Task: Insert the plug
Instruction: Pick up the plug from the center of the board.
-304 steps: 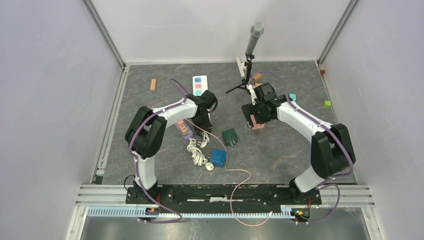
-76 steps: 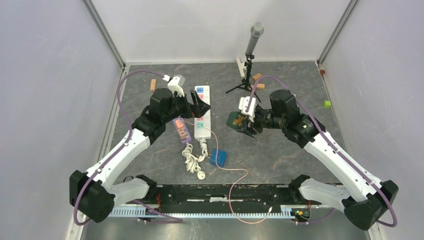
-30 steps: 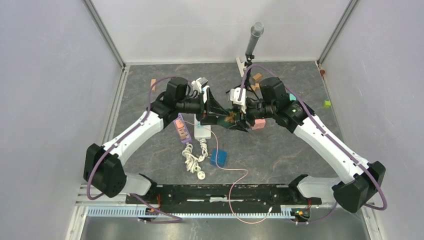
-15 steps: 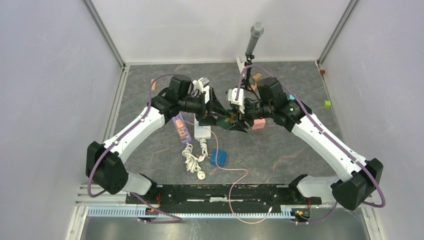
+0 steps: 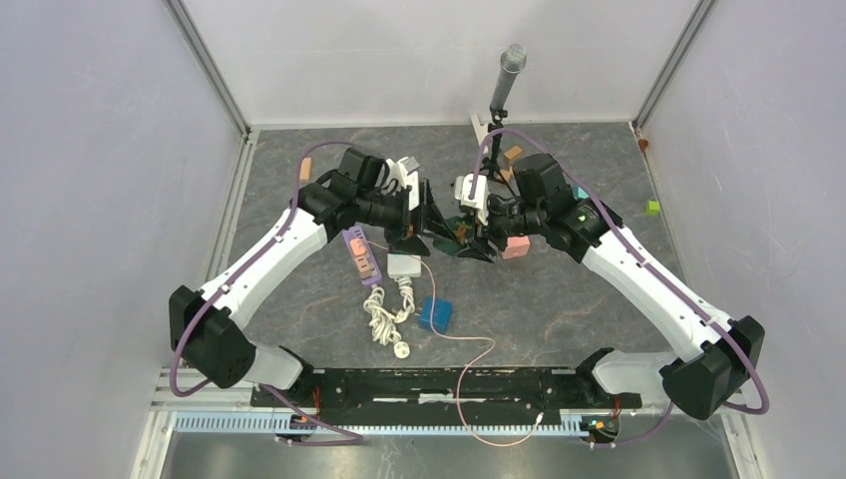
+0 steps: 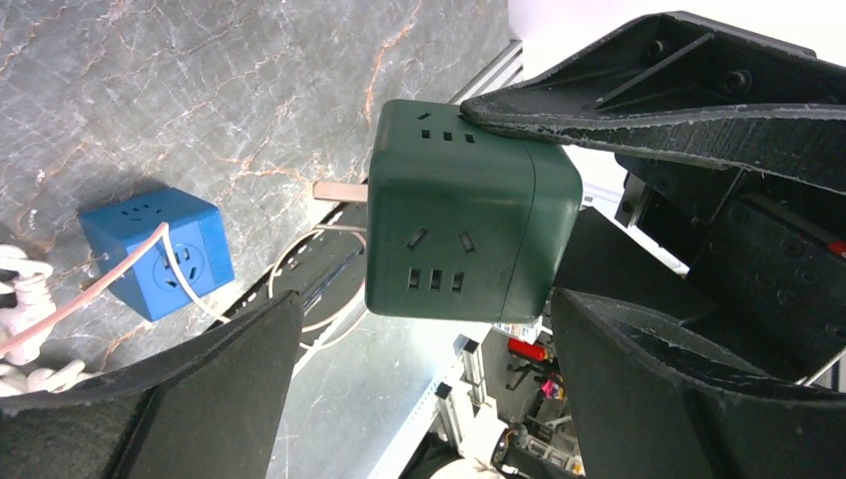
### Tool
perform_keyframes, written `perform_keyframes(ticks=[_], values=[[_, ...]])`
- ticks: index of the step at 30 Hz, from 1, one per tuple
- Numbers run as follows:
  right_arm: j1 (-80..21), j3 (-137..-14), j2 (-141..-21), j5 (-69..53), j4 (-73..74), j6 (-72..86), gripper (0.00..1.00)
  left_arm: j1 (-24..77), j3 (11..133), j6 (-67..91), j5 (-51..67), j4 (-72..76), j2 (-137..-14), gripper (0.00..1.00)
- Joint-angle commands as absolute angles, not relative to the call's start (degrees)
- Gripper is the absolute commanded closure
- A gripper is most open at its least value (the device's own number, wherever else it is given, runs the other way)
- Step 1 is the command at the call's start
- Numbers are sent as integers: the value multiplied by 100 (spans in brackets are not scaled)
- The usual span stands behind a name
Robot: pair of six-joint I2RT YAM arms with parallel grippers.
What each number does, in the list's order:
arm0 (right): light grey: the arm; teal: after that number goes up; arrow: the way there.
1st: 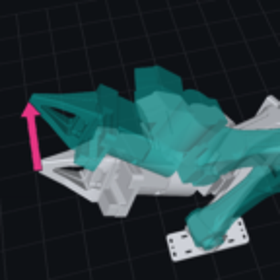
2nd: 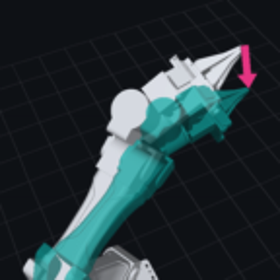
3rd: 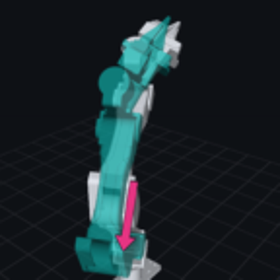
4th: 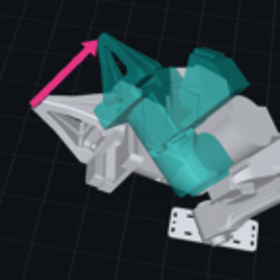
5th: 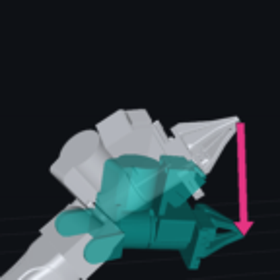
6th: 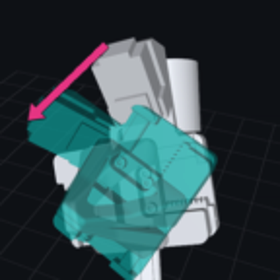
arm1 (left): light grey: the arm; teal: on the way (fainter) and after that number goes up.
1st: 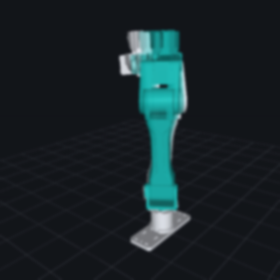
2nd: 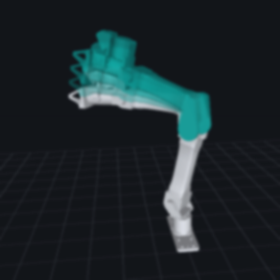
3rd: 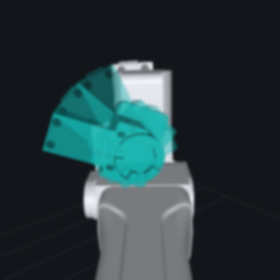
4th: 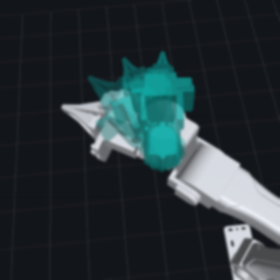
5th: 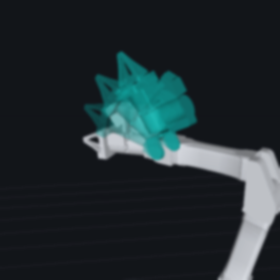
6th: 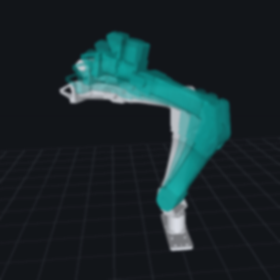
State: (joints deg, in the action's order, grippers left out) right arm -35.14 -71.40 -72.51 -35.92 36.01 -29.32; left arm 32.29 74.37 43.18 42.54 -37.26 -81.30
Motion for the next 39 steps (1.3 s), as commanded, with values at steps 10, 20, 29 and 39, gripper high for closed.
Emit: perform_keyframes(ticks=[10,20,29,39], values=[[-3512,-7357,-7198,-3681,3357,-2847,100,3560,7727,4623,4355,-3331,-8176,2],[-3515,-7309,-7204,-3761,3298,-2821,100,3630,7771,4641,4157,-3329,-8260,58],[-3516,-7244,-7173,-3793,3295,-2839,100,3519,7591,4514,3746,-3276,-8137,31],[-3515,-7242,-7199,-3787,3283,-2834,100,3288,7388,5062,4127,-2259,-8139,21]])
